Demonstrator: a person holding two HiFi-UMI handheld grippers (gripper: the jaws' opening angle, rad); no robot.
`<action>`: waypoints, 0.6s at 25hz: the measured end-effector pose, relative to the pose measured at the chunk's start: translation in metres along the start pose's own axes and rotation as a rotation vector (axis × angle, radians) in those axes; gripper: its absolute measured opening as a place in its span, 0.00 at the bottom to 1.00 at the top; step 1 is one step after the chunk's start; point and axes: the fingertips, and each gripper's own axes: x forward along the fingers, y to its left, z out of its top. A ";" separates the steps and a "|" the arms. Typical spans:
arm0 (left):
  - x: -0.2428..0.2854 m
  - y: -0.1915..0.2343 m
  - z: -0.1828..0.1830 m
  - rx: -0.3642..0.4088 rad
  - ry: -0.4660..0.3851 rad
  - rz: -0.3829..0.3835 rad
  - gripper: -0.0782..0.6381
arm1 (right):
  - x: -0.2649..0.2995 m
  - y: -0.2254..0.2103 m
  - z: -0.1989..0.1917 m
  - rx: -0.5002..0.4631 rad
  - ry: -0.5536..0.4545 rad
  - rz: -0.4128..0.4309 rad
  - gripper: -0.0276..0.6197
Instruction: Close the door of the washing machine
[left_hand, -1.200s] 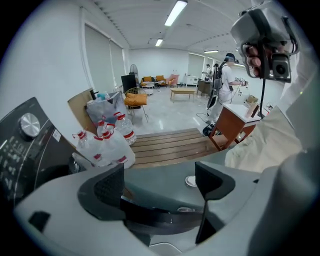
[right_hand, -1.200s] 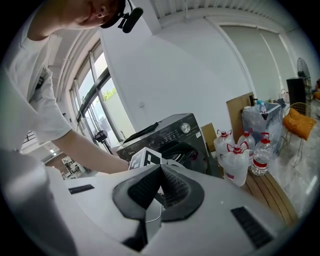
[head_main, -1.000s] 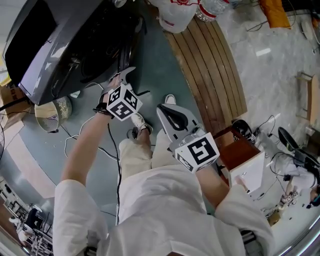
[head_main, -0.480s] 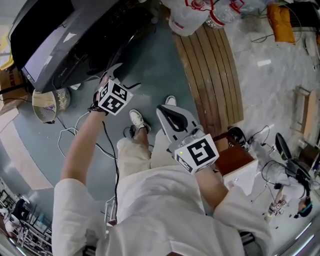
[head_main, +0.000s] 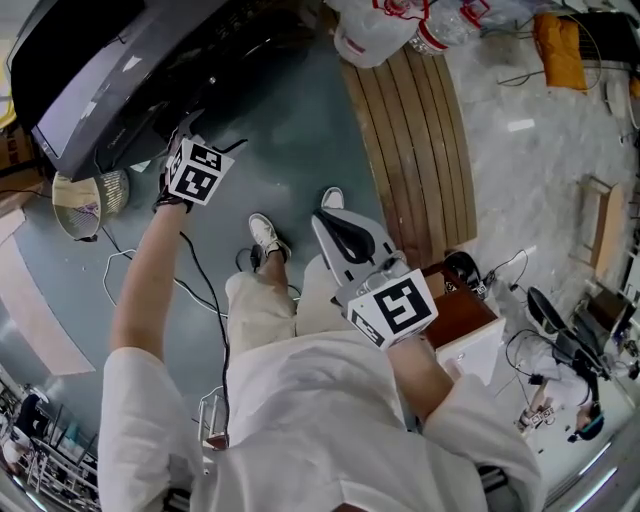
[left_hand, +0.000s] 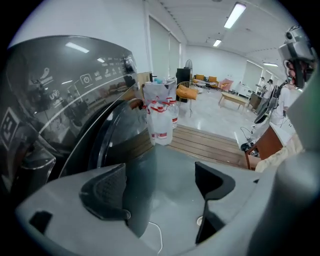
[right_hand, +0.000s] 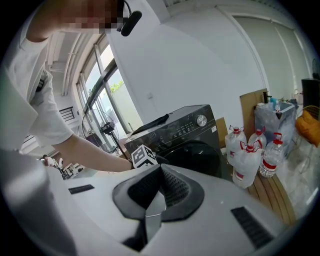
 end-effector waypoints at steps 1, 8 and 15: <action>0.001 0.002 -0.002 0.000 0.006 0.006 0.71 | 0.000 -0.001 0.000 0.000 0.000 0.000 0.04; 0.006 0.007 -0.001 -0.001 -0.034 0.057 0.71 | 0.003 -0.005 -0.002 0.003 0.002 -0.005 0.04; 0.003 0.013 -0.002 0.025 -0.045 0.075 0.71 | 0.000 -0.006 -0.009 -0.006 0.010 -0.013 0.04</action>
